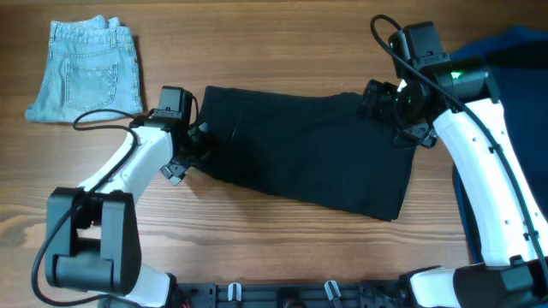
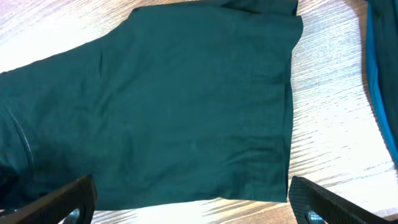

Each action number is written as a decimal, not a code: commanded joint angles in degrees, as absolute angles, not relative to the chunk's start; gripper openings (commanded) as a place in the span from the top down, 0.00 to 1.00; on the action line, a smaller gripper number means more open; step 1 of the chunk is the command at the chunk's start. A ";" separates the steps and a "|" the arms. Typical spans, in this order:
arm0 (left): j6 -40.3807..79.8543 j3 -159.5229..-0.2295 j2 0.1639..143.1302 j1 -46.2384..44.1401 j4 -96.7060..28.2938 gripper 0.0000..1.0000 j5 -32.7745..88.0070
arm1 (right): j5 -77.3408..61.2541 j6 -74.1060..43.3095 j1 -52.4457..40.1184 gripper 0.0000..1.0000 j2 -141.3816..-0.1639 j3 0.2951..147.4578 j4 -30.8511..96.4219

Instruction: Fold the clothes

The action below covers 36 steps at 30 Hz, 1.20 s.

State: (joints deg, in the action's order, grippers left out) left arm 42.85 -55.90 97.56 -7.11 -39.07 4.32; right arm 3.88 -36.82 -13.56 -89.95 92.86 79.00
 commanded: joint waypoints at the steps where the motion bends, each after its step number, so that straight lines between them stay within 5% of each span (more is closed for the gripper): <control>1: 44.21 -56.58 100.47 -6.79 -38.35 0.01 3.33 | 2.90 -37.50 -13.43 0.00 -90.54 92.27 79.24; 4: 44.21 -56.58 102.02 -6.79 -37.45 0.02 3.33 | 2.92 -37.47 -13.43 0.00 -90.54 92.27 79.90; 8: 44.23 -56.58 102.02 -6.35 -35.35 0.30 3.31 | 2.92 -37.50 -13.43 0.00 -90.54 92.27 80.23; 10: 44.21 -56.58 102.02 -6.09 -35.11 0.35 3.03 | 2.92 -37.50 -13.43 0.00 -90.54 92.27 80.25; 13: 44.27 -56.58 102.02 -5.56 -35.09 0.59 1.76 | 2.90 -37.50 -13.43 0.00 -90.54 92.27 80.25; 16: 47.64 -56.58 102.02 -4.56 -35.27 0.96 -0.23 | 2.92 -37.52 -13.43 0.00 -90.54 92.27 80.23; 31: 60.40 -56.53 102.02 8.82 -37.93 0.96 -6.04 | 8.97 -37.74 -13.41 0.00 -90.56 92.09 79.46; 36: 61.98 -56.53 102.02 10.72 -39.09 0.96 -5.96 | -0.86 -42.15 -13.43 0.00 -90.56 86.74 76.86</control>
